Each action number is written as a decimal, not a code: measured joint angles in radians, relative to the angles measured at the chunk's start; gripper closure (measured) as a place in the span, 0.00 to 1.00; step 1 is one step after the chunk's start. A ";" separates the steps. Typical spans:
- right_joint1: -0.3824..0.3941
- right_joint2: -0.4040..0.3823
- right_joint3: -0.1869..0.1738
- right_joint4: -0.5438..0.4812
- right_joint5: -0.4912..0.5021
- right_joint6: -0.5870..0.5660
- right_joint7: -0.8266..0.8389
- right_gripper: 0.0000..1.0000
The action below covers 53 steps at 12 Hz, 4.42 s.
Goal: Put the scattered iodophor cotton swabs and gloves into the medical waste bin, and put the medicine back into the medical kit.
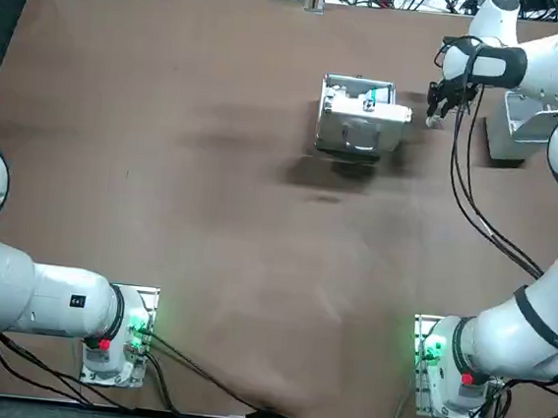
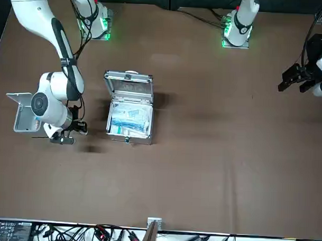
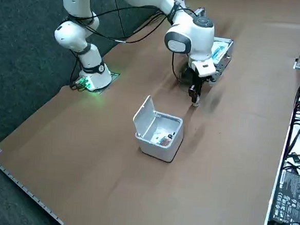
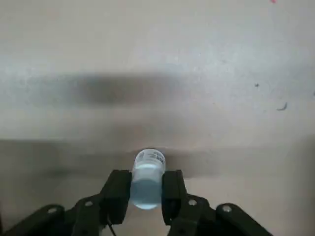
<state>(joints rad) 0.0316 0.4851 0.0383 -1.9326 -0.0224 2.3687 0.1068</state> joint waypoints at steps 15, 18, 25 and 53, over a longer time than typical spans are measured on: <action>0.235 -0.018 0.080 0.394 0.123 -0.268 0.395 0.63; 0.294 0.010 0.079 0.409 0.111 -0.268 0.449 0.63; 0.383 0.063 0.077 0.414 -0.031 -0.266 0.661 0.63; 0.181 -0.131 0.060 0.464 -0.033 -0.480 0.319 0.00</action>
<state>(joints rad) 0.2126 0.3540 0.0980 -1.4686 -0.0555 1.8884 0.4259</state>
